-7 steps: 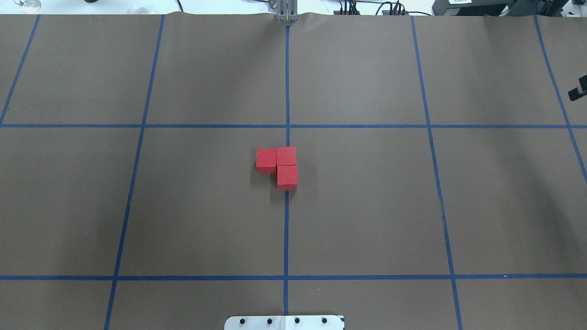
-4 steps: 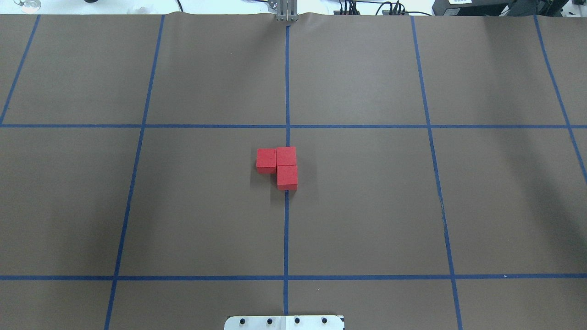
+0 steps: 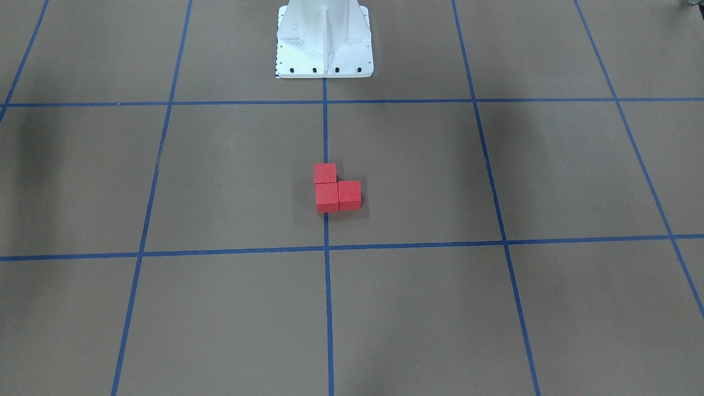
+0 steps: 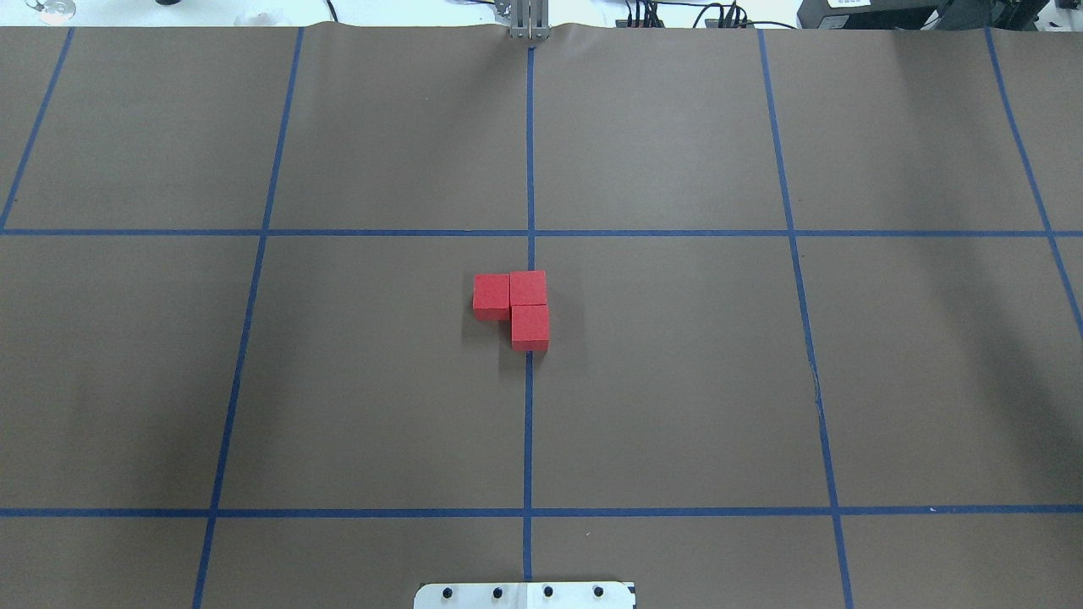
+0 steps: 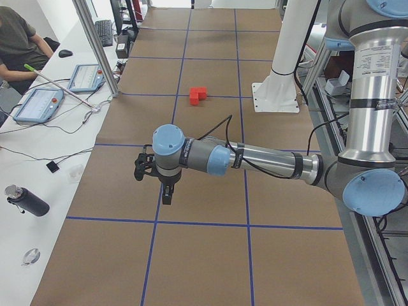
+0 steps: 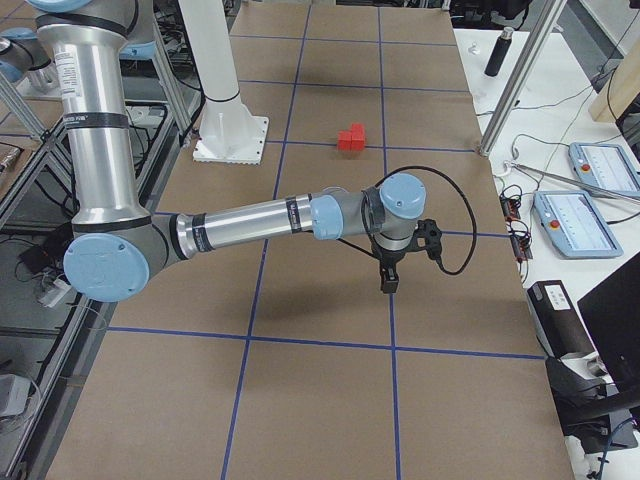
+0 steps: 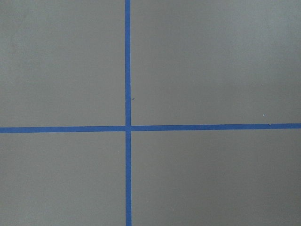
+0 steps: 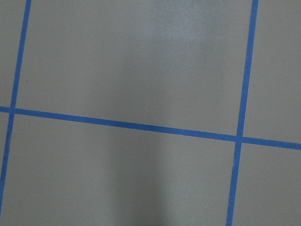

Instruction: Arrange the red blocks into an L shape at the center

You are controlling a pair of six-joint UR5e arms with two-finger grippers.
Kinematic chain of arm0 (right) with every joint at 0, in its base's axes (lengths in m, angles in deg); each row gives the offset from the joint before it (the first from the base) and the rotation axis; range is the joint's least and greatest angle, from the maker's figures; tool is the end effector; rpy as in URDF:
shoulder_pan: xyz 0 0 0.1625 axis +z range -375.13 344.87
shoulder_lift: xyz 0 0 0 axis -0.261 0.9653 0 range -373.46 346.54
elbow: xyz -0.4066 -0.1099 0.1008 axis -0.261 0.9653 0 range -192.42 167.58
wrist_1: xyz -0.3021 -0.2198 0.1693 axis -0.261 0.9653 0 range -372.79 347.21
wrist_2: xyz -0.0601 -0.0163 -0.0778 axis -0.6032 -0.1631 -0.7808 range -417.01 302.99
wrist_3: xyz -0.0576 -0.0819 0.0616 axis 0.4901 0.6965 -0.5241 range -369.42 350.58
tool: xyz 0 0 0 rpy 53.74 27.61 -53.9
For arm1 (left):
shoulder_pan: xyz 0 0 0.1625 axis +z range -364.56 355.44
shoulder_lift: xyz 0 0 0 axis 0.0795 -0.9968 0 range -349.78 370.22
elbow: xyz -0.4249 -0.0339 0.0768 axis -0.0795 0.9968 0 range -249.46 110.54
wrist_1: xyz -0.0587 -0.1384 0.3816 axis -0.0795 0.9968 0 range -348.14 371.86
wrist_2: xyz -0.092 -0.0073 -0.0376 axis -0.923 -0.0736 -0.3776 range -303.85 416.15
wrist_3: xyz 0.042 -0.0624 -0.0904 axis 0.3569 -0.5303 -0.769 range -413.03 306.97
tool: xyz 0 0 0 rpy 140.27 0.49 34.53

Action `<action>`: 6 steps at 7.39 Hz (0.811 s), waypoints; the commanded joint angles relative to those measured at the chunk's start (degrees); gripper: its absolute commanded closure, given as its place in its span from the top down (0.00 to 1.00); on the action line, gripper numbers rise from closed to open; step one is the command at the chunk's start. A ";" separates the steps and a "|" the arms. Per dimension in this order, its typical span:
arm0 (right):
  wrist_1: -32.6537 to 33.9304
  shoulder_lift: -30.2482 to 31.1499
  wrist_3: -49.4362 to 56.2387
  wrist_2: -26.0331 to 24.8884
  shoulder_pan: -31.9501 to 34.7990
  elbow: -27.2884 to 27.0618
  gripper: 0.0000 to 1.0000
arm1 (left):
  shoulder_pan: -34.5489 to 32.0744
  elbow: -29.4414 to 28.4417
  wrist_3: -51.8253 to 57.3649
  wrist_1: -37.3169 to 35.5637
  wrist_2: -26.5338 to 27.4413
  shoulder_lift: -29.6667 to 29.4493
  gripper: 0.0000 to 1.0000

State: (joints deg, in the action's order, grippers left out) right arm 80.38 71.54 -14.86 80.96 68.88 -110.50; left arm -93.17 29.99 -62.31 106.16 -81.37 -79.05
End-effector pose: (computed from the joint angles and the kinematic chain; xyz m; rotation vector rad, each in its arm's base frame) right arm -0.0092 -0.5292 0.5665 0.0787 -0.8472 -0.0815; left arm -0.0346 -0.4938 0.5917 0.1362 0.8418 -0.0352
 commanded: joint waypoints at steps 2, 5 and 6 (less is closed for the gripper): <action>0.43 0.16 -1.42 -0.16 0.10 1.04 1.00 | 0.10 -0.40 -0.03 0.01 -0.11 -0.03 1.00; 0.00 0.59 -1.69 0.28 0.10 1.13 1.00 | 0.10 0.13 -0.03 0.27 -0.38 0.32 1.00; -0.09 0.60 -1.51 -0.24 0.10 1.22 1.00 | 0.19 0.13 -0.03 0.36 -0.29 0.32 1.00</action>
State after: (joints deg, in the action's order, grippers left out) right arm 80.49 71.94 -16.50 81.08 68.98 -109.46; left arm -93.04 30.02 -62.34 106.41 -81.71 -78.75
